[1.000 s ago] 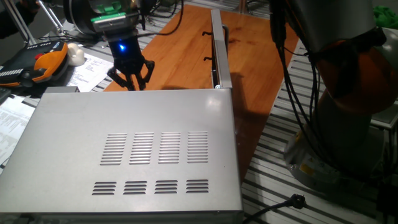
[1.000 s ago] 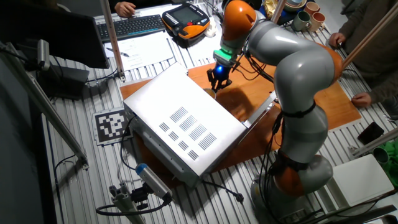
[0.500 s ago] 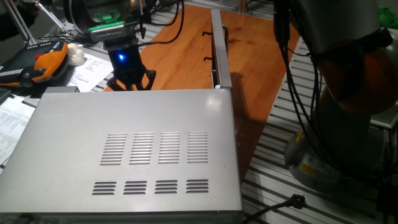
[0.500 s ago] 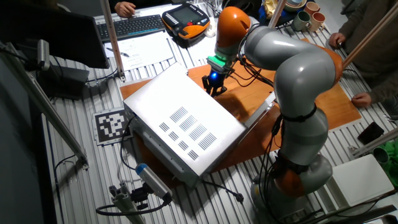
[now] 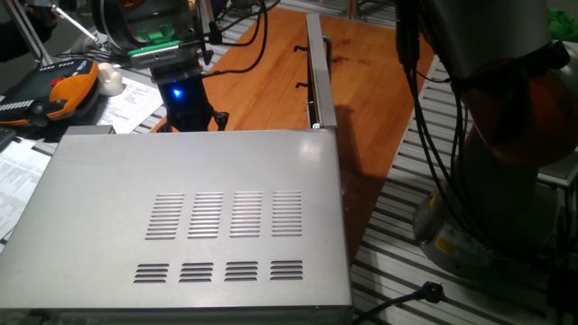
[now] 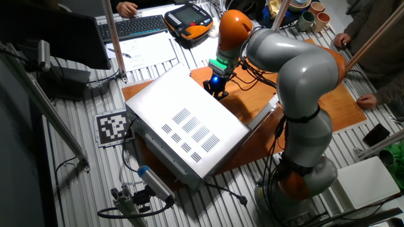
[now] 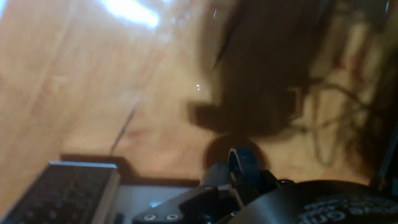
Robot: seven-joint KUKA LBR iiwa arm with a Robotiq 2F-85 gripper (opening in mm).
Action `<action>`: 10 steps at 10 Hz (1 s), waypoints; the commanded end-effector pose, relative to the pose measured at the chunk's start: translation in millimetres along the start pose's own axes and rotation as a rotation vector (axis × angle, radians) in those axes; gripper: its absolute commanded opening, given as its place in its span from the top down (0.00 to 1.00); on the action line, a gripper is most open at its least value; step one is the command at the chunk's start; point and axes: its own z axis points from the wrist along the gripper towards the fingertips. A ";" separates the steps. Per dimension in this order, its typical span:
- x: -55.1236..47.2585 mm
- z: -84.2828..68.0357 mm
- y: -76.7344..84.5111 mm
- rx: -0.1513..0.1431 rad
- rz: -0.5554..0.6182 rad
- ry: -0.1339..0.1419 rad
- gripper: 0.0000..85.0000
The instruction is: Put the bowl into the microwave
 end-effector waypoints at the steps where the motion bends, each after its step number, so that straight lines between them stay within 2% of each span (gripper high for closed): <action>1: 2.0 2.2 -0.3 0.004 0.003 0.002 1.00; 4: 8.4 7.9 0.8 0.004 0.020 0.023 1.00; 6: 13.6 11.8 4.9 0.006 0.035 0.019 1.00; 10: 12.0 17.7 9.9 0.004 0.037 0.023 1.00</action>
